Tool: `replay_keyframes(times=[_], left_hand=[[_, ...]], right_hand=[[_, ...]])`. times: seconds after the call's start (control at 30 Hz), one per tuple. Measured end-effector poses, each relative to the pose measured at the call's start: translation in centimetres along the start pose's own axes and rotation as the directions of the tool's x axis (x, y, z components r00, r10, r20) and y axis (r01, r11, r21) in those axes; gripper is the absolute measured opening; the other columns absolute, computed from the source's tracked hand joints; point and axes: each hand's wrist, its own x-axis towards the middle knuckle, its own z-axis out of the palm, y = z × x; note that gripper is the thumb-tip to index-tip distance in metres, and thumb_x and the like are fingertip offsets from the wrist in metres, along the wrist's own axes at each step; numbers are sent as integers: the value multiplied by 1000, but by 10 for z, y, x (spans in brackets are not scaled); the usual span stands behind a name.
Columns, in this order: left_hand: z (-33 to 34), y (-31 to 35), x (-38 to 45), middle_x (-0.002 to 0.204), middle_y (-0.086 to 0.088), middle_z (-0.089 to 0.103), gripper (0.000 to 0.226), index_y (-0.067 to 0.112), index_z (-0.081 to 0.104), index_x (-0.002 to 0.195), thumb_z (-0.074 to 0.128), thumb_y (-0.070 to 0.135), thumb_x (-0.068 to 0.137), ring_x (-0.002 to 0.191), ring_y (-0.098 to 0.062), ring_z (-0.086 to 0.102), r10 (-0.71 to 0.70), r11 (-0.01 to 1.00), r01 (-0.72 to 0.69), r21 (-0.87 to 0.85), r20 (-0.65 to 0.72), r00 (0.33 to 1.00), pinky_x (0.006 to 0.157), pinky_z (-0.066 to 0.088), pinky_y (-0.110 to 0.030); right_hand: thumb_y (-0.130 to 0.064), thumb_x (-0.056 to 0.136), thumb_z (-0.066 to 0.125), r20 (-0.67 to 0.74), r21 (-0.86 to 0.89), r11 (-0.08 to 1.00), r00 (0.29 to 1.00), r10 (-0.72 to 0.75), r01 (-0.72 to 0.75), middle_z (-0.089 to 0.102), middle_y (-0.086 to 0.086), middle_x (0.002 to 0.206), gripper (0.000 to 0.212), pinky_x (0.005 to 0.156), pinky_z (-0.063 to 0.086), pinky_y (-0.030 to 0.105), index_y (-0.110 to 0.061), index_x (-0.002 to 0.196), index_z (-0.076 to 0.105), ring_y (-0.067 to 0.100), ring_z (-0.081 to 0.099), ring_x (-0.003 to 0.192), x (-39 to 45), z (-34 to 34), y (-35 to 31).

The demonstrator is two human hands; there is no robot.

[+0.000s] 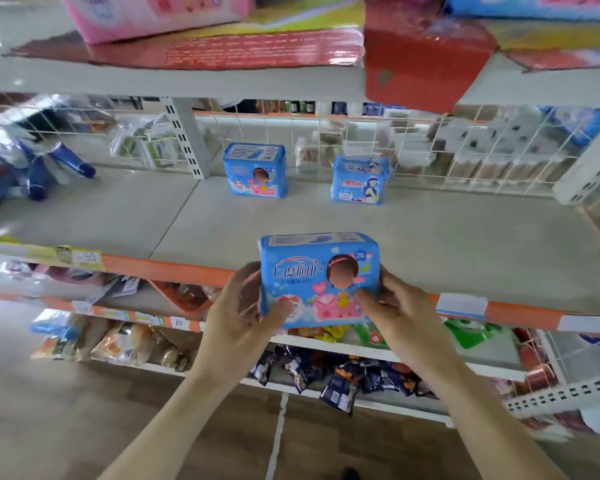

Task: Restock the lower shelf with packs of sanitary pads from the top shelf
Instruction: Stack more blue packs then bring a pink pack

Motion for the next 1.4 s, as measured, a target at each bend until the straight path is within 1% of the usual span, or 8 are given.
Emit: replay_keyframes(times=[0.17, 0.4, 0.6, 0.87, 0.97, 1.1, 1.23, 1.4], left_hand=[[3, -7, -2, 109, 5, 75, 41, 22, 56, 120, 74, 11, 85, 101, -11, 72, -18, 997, 25, 70, -95, 995, 71, 58, -21], [-19, -17, 18, 100, 18, 75, 38, 32, 59, 110, 78, 13, 84, 97, 1, 70, -50, 989, 72, 132, -168, 985, 71, 54, -14], [-50, -44, 68, 125, 12, 62, 40, 34, 62, 123, 76, 34, 85, 114, -11, 62, 17, 979, 10, 202, -132, 991, 87, 54, -26], [-109, -74, 153, 117, 14, 53, 33, 34, 69, 117, 74, 19, 88, 108, -3, 59, 22, 959, -20, 284, -4, 1000, 80, 56, -18], [-129, -82, 189, 118, 9, 54, 37, 27, 69, 123, 75, 19, 87, 107, -4, 58, 34, 944, -38, 328, 16, 999, 80, 44, -4], [-148, -92, 227, 116, 5, 68, 41, 27, 68, 123, 76, 17, 84, 108, -9, 64, 30, 942, -39, 335, 31, 999, 90, 53, -29], [-153, -103, 257, 106, 7, 76, 41, 27, 70, 122, 76, 16, 82, 104, -7, 68, -8, 938, -10, 348, 51, 999, 87, 57, -34], [-148, -109, 278, 102, 11, 75, 41, 26, 70, 125, 74, 15, 85, 100, -3, 68, -18, 940, -16, 340, 97, 995, 70, 49, -8]], right_hand=[[-17, 97, 64, 59, 55, 999, 998, -7, 3, 73, -23, 92, 24, 79, 54, 18, -41, 101, 65, -1, 70, 89, 11, 7, 13], [-14, 95, 65, 93, 49, 998, 995, -31, 27, 74, -23, 97, 23, 80, 55, 22, -30, 111, 66, 1, 70, 92, 37, 28, 7], [-15, 94, 68, 53, 15, 999, 998, -30, 29, 73, -25, 92, 23, 74, 52, 11, -32, 109, 65, -2, 70, 89, 74, 56, 2], [-24, 94, 68, -64, -152, 988, 998, -22, 12, 76, -13, 102, 30, 84, 60, 42, -27, 123, 66, 6, 73, 89, 147, 112, -6], [-18, 92, 70, -89, -208, 978, 996, -33, 13, 75, -13, 100, 27, 85, 58, 29, -23, 119, 68, 7, 73, 91, 177, 131, -6], [-17, 90, 73, -138, -317, 948, 989, -48, 2, 74, -3, 101, 30, 70, 48, 7, -12, 119, 69, 8, 71, 92, 207, 155, -5], [-11, 88, 74, -200, -342, 939, 979, -27, -44, 76, 7, 105, 30, 67, 40, -4, -7, 117, 71, 12, 70, 95, 228, 166, -1], [-11, 88, 74, -255, -366, 927, 967, -17, -80, 75, 7, 109, 31, 68, 38, -4, -7, 119, 70, 14, 69, 99, 244, 168, 5]])
